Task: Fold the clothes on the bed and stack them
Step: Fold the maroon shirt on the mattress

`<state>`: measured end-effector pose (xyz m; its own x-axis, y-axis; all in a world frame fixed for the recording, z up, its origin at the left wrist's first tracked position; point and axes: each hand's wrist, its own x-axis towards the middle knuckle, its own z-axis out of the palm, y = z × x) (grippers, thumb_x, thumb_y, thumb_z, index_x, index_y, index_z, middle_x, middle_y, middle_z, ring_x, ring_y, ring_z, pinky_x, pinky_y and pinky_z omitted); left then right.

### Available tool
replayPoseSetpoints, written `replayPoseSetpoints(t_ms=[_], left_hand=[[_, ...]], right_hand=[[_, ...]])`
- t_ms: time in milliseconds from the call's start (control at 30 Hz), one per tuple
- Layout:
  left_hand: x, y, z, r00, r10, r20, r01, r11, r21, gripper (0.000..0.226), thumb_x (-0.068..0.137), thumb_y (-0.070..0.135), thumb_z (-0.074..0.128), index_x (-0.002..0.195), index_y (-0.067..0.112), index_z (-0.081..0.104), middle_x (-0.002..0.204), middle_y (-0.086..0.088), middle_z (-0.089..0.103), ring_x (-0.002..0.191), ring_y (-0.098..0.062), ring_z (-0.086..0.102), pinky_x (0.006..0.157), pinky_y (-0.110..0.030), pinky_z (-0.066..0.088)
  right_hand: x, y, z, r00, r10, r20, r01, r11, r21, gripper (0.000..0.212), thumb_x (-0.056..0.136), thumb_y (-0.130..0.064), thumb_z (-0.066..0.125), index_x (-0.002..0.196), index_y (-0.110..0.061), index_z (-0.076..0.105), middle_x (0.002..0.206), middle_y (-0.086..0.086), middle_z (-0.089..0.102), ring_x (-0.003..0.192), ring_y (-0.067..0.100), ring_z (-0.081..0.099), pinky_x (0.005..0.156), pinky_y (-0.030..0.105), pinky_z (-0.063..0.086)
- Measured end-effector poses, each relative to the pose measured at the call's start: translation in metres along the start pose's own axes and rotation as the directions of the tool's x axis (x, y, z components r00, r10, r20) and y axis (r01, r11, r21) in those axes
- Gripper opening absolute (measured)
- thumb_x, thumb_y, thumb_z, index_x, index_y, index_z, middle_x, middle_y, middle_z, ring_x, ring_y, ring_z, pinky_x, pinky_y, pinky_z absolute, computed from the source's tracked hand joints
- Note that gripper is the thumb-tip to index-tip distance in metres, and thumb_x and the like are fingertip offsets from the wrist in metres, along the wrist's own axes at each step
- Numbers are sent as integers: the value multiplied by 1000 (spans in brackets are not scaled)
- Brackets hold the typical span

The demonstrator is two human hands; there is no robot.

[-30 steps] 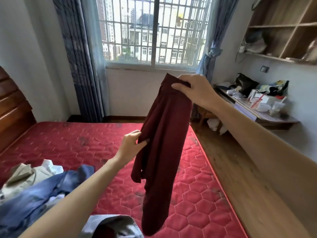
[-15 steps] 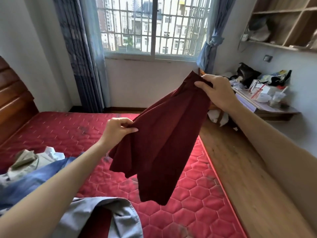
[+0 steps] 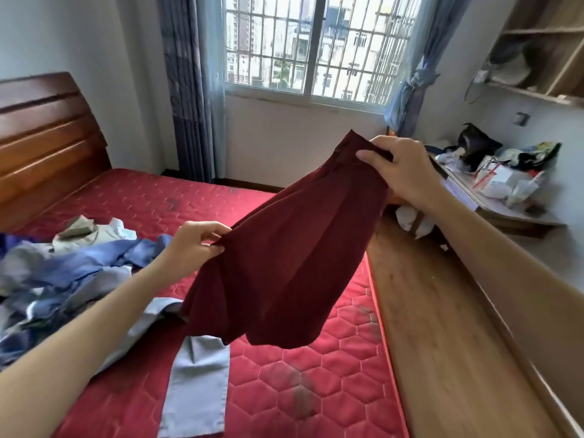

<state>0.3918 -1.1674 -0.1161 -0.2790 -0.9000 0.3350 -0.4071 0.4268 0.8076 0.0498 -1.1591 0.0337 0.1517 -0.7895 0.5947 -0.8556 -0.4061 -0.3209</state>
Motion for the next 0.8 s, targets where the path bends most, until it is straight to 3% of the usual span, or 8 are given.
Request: replayPoseSetpoints(t_ms=[67,167,233,400,500,667,800], left_hand=[[-7,7,2,998,-29,53,34,995,-96,43,72,-22,67,85,18,71,73,14,72,69,5,63,71,-9,49],[-5,1,10,991,-93,96,113,967,-226,29,75,-15,70,89,10,72,76,9,73,71,1,65,69,-12,51],[1,-22,26,980,-161,120,185,954,-237,22,76,-15,69,92,1,70,76,5,71,71,-5,64,68,-15,52],[5,-141,102,899,-391,197,413,907,-85,26,74,-20,66,95,-5,69,82,-10,66,72,-12,58,68,-20,47],[1,-242,157,790,-549,272,567,824,18,32,71,-22,65,90,3,70,84,-12,69,79,-18,59,79,-33,46],[0,-404,240,673,-693,258,687,715,130,45,67,-21,66,77,23,69,82,-2,72,83,-19,66,75,-13,49],[36,-484,267,619,-727,297,728,673,130,37,68,-18,68,85,14,72,87,-6,74,92,-24,69,92,-41,51]], right_hand=[[5,7,-10,999,17,27,-18,999,30,28,93,-38,60,95,-13,71,83,1,70,79,16,64,76,37,50],[20,30,-3,993,86,85,-94,991,98,27,90,-41,62,86,-16,70,74,-3,67,69,9,59,67,28,46],[25,54,25,976,142,163,-157,984,83,27,89,-40,64,85,-14,71,74,0,67,68,11,58,68,31,47],[-6,141,171,842,302,446,-319,947,-39,33,89,-38,66,80,-6,64,76,14,62,68,18,51,69,39,45],[-49,200,281,746,373,551,-386,917,-99,38,89,-38,65,63,-15,50,59,-2,48,59,15,43,61,37,36],[-112,292,451,648,365,668,-442,895,-60,38,90,-35,64,56,-43,49,55,-17,50,53,2,41,56,27,30],[-105,352,536,620,349,703,-432,899,-65,31,91,-32,63,65,-22,48,58,-7,42,61,12,39,62,33,30]])
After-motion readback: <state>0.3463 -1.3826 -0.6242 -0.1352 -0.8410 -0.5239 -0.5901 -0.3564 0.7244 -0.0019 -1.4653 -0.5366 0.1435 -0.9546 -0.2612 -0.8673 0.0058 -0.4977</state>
